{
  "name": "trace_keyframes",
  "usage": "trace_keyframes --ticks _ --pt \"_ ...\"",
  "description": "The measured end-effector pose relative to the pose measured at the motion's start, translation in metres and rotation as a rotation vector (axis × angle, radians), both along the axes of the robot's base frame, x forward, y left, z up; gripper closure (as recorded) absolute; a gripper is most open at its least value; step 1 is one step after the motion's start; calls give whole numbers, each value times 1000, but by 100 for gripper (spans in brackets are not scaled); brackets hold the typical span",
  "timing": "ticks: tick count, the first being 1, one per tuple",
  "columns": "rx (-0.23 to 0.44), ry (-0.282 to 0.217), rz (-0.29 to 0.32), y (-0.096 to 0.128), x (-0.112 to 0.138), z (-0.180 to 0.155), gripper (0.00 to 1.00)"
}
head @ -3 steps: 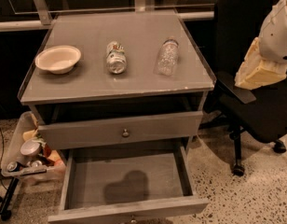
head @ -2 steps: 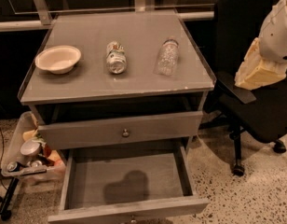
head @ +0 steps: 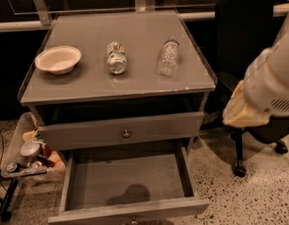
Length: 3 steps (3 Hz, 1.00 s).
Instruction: Close middle drawer
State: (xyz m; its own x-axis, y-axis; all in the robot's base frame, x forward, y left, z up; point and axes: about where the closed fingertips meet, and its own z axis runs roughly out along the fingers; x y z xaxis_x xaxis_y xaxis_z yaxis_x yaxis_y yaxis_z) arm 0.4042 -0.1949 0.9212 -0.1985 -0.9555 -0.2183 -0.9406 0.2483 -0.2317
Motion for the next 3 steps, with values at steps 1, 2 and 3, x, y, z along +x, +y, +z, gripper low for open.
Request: trace_keyframes --ticks 1,2,3 --pt "12 35 34 24 -22 -60 100" --pt "2 105 58 43 -44 -132 100" --pt "-20 221 76 51 -78 -207 100"
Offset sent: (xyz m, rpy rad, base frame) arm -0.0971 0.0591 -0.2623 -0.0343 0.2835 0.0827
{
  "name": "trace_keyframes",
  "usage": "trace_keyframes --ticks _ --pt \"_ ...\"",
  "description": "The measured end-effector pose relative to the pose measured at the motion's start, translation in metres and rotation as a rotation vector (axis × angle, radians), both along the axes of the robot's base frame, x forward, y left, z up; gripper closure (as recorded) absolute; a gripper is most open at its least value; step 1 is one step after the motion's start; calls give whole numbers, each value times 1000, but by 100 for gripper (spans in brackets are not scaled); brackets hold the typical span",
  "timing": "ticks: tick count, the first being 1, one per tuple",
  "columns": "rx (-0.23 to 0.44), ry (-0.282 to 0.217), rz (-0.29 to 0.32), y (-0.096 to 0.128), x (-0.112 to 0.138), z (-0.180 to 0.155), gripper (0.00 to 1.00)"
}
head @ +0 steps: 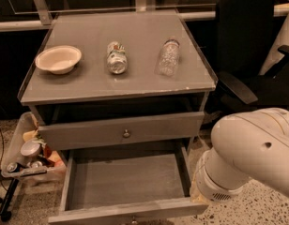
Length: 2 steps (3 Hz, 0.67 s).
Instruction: Close middle drawer
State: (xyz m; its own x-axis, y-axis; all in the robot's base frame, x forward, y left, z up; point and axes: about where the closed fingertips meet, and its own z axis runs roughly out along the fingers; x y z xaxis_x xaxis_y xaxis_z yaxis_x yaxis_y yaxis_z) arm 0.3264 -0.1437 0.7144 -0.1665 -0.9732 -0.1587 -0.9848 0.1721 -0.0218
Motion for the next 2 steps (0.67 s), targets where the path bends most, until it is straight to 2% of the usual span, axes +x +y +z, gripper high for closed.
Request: trace_keyframes --ticks 1,2 --pt "0 0 0 0 0 0 100" --pt "-2 35 -2 3 -6 -22 100"
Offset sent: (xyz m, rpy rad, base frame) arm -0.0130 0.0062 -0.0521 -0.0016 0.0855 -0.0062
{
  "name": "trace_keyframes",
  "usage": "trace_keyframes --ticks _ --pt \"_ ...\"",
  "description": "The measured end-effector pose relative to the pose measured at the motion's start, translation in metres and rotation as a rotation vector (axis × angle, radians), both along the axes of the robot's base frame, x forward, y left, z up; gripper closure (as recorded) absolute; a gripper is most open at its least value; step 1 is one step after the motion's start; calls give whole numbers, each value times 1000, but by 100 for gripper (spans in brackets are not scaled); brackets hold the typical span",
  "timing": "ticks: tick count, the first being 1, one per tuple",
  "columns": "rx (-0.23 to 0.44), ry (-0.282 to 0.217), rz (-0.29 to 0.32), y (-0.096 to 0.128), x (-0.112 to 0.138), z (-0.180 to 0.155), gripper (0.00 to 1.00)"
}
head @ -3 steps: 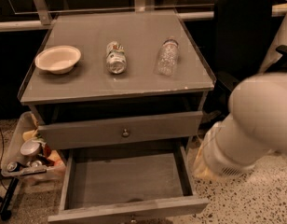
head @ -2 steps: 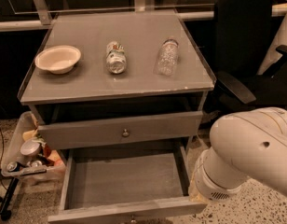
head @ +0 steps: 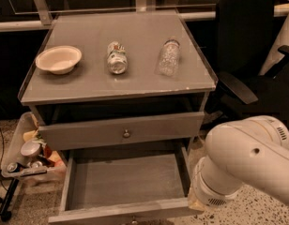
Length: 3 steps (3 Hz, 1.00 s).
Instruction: Close middle drawer
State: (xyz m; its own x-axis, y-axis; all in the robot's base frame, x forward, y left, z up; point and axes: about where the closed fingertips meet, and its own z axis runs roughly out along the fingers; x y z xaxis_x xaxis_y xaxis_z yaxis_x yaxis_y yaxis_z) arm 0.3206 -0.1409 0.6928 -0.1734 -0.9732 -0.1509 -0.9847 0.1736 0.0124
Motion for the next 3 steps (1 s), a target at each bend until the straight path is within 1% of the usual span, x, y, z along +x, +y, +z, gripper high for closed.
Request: trace_keyframes --ticks 1,2,3 --pt "-23 71 -15 5 -3 -61 100" --pt "-44 141 -87 7 -1 -123 100" --pt "-70 182 -148 4 -3 -167 100"
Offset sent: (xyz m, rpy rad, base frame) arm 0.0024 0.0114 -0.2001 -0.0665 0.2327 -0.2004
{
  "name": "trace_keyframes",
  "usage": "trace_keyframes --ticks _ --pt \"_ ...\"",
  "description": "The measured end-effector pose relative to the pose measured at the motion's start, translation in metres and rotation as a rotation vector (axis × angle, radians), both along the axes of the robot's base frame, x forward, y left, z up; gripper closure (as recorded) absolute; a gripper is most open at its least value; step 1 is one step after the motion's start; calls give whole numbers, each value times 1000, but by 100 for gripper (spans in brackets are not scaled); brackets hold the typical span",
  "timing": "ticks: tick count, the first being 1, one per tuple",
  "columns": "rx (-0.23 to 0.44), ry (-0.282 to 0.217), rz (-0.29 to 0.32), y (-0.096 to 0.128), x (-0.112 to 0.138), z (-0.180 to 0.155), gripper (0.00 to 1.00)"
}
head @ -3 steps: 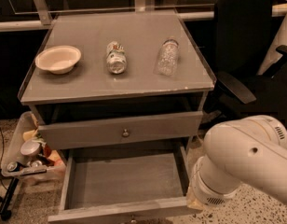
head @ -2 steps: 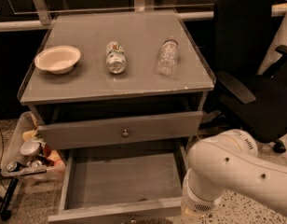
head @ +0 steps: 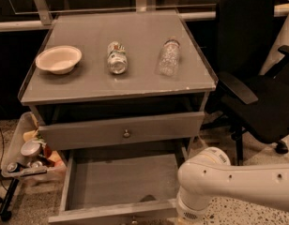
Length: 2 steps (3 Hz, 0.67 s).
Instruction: Close middle drawer
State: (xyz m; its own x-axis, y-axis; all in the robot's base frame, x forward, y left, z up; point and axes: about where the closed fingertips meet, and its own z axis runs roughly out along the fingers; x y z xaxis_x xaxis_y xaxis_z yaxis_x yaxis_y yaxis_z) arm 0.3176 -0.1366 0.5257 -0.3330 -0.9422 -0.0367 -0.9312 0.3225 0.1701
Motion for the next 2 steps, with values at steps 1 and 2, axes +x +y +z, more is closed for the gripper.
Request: trace_keyframes --ticks 1,2 --pt "-22 28 -40 -5 -1 -32 100" --pt "-54 62 -97 -11 -2 -62 100"
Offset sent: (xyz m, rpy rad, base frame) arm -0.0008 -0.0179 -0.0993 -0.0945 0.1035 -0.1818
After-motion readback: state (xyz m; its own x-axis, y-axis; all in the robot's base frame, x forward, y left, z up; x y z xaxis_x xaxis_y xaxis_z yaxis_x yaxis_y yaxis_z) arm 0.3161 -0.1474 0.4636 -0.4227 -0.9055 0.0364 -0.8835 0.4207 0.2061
